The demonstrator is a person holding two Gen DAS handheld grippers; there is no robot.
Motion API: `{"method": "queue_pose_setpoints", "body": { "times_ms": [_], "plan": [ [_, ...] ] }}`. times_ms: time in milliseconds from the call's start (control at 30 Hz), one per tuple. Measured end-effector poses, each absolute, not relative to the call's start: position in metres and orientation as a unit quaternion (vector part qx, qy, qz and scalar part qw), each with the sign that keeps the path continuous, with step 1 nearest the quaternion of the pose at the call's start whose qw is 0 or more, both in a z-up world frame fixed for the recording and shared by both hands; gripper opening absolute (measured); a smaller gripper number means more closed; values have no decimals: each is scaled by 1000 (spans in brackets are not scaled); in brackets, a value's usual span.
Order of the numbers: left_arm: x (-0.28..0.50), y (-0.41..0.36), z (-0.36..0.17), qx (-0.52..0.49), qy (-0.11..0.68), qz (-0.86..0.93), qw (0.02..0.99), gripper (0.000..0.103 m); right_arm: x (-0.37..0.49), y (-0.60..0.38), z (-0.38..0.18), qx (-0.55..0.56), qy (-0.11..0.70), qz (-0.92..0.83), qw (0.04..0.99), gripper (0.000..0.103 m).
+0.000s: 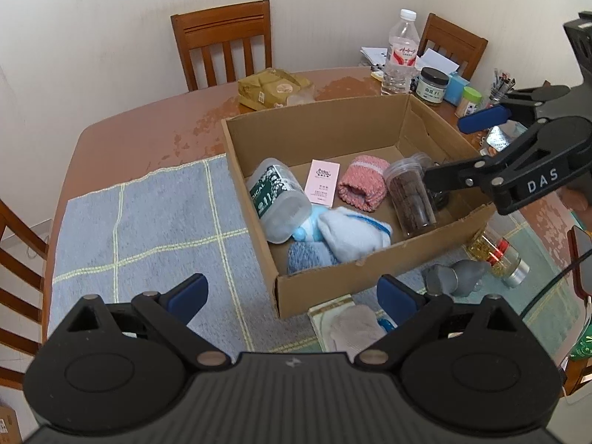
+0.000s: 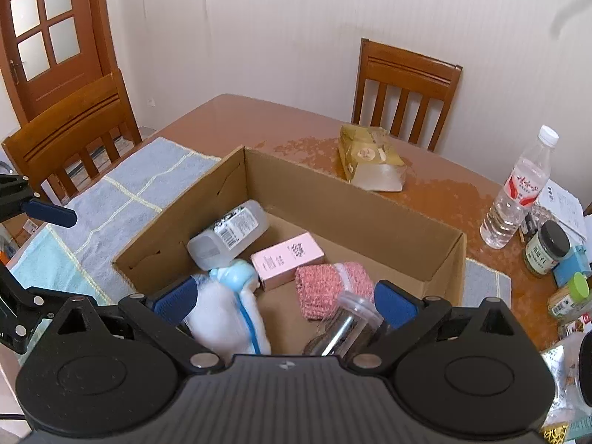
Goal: Organize objects
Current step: 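Close left gripper on white blue-cuffed sock while right gripper moves toward tissue packs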
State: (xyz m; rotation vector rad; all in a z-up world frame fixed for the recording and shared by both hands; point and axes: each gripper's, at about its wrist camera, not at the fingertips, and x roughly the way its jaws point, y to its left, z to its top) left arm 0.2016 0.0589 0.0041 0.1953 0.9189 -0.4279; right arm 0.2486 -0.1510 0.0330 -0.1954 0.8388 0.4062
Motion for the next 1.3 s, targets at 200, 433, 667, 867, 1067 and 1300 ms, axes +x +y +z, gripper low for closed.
{"method": "queue_pose_setpoints", "body": {
  "times_ms": [200, 433, 667, 867, 1067, 1300],
  "plan": [
    [187, 54, -4, 86, 434, -193, 876, 98, 237, -157, 32, -79, 411, 187, 889, 103],
    [172, 50, -25, 79, 439, -174, 878, 98, 207, -166, 15, -61, 406, 154, 899, 103],
    [159, 47, -40, 60, 450, -161, 876, 98, 169, -170, -15, -52, 414, 121, 900, 103],
    [152, 46, -51, 50, 460, -155, 873, 98, 151, -177, -33, -23, 431, 90, 898, 103],
    [155, 39, -59, 52, 463, -171, 868, 98, 135, -176, -44, -15, 440, 61, 896, 103],
    [171, 20, -71, 52, 468, -189, 862, 98, 115, -175, -55, 1, 458, 34, 888, 103]
  ]
}}
